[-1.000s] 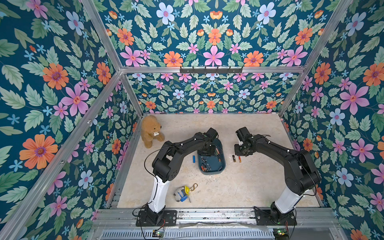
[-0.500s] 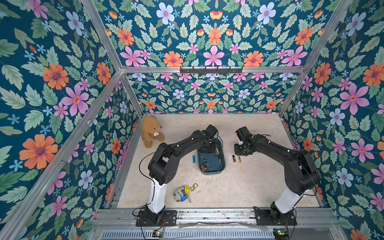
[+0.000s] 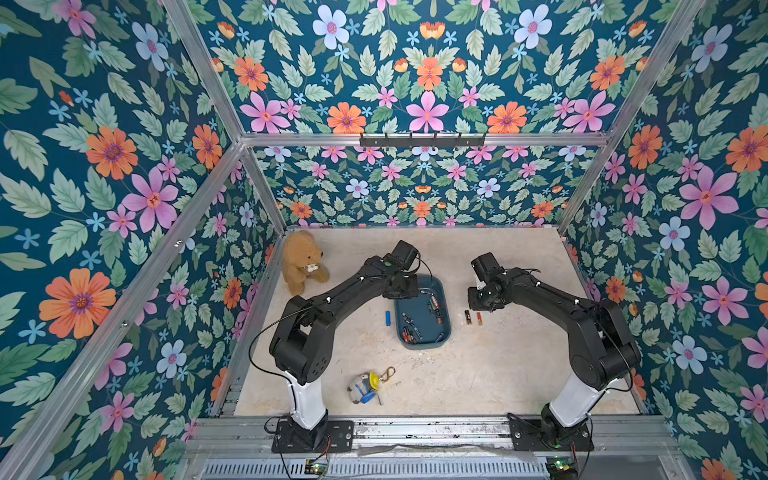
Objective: Take the batteries out of the storage box
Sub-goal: Place the battery at the center of the board.
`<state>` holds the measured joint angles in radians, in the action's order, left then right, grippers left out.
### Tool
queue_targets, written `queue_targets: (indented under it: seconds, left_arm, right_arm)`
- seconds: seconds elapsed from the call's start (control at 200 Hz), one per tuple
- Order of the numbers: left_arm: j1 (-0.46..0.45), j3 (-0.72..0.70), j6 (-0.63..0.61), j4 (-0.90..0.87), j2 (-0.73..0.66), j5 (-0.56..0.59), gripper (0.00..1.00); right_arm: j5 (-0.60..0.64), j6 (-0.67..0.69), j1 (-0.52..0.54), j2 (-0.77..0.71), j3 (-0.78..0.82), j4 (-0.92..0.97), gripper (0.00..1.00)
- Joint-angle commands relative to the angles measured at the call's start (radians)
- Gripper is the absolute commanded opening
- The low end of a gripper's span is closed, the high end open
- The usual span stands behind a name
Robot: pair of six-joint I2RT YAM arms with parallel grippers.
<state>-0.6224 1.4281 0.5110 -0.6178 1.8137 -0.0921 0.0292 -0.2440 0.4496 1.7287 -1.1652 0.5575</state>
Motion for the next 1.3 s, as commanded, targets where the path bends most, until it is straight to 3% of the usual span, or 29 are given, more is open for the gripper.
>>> queue_targets:
  seconds: [0.0, 0.45, 0.745, 1.295]
  left_arm:
    - [0.023, -0.031, -0.001, 0.003, -0.041, 0.006, 0.16]
    - [0.141, -0.249, -0.017, 0.018, -0.21, 0.012, 0.15]
    - [0.153, -0.336, -0.017, 0.078, -0.183, 0.003, 0.15]
    - [0.158, -0.371, -0.021, 0.119, -0.137, -0.007, 0.15]
  right_arm:
    - [-0.001, -0.011, 0.001, 0.006, -0.008, 0.005, 0.25]
    - [-0.003, -0.011, 0.001, 0.01, -0.004, 0.004, 0.25]
    - [0.0, -0.009, 0.001, 0.008, -0.01, 0.013, 0.25]
    - [0.003, -0.008, 0.0, 0.012, -0.014, 0.019, 0.25]
